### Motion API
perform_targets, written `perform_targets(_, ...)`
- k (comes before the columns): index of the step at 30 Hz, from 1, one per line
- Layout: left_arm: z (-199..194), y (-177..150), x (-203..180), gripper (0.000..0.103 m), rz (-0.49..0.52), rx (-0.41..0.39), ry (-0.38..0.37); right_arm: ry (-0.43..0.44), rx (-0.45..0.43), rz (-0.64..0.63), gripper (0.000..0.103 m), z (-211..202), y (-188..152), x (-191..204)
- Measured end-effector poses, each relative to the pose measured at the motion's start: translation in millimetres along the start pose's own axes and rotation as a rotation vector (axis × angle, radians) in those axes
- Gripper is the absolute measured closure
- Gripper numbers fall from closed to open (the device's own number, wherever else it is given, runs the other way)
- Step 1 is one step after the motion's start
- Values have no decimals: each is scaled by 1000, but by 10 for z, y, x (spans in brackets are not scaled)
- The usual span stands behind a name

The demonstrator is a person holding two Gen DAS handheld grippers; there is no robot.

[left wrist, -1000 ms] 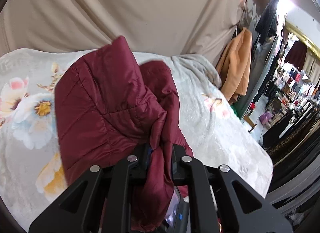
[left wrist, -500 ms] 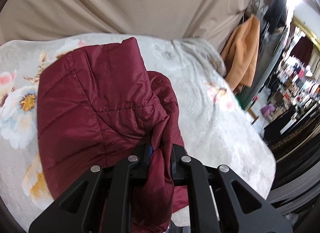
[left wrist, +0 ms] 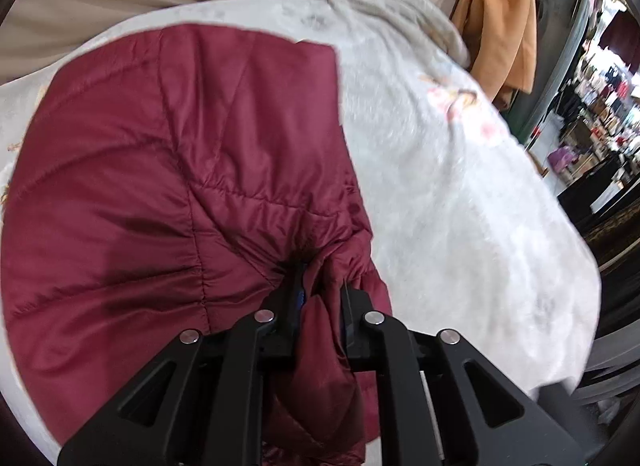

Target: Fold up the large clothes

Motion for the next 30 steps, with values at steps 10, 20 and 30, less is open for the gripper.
perform_targets(10, 31, -219, -419, 68, 168, -149, 221, -180, -220, 40, 93, -558, 165, -304)
perform_targets(20, -1372, -239, 493, 30, -72, -382, 83, -282, -444, -134, 47, -1228, 847, -10)
perform_targets(30, -745, -498, 982, 31, -125, -212, 178, -286, -344, -227, 45, -298, 1825, 532)
Point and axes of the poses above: each gripper's, at about its wrist camera, not at the fingertips, and z roughly the way its jaws point, x to its left, y to its top, the point moved 5 cm from there along z, roughly the way its jaws point, and after that the axes turned 8 degrees about y, right-handed, at the moved point
